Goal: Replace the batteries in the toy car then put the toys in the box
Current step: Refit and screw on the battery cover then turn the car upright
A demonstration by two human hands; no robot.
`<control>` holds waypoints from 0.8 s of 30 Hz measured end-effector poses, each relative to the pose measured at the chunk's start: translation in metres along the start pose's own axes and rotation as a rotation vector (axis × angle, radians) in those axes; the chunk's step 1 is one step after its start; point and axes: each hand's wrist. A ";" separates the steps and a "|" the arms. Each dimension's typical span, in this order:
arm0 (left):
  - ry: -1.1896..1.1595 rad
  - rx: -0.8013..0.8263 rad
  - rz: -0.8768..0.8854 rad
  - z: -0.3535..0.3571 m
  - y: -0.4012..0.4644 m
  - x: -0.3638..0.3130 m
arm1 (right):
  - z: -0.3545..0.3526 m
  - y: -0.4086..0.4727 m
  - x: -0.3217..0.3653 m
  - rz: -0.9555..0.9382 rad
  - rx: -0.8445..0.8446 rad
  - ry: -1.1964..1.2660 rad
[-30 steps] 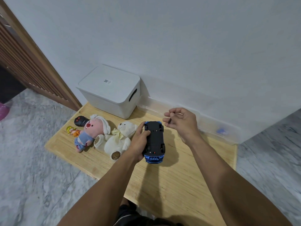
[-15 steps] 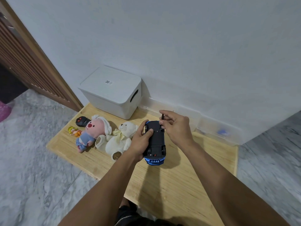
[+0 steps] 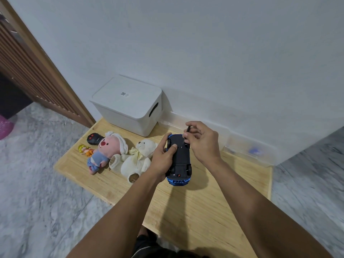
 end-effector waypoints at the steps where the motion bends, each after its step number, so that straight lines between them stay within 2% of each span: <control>1: 0.003 0.002 0.003 0.000 0.000 0.000 | 0.000 0.000 0.000 0.004 -0.001 0.003; 14: 0.034 0.006 0.008 -0.001 0.002 0.001 | -0.002 0.003 -0.001 -0.024 0.002 -0.044; 21: 0.032 0.032 0.029 0.000 0.001 0.002 | -0.005 0.001 0.002 -0.234 0.122 -0.161; 24: 0.027 0.021 0.028 0.000 0.000 0.003 | -0.007 0.004 0.006 -0.268 0.147 -0.221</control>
Point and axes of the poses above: each hand's wrist, its own y-axis towards the middle knuckle, its own z-axis out of the palm, x = y × z, and after that the axes turned 15 degrees about -z, right-handed
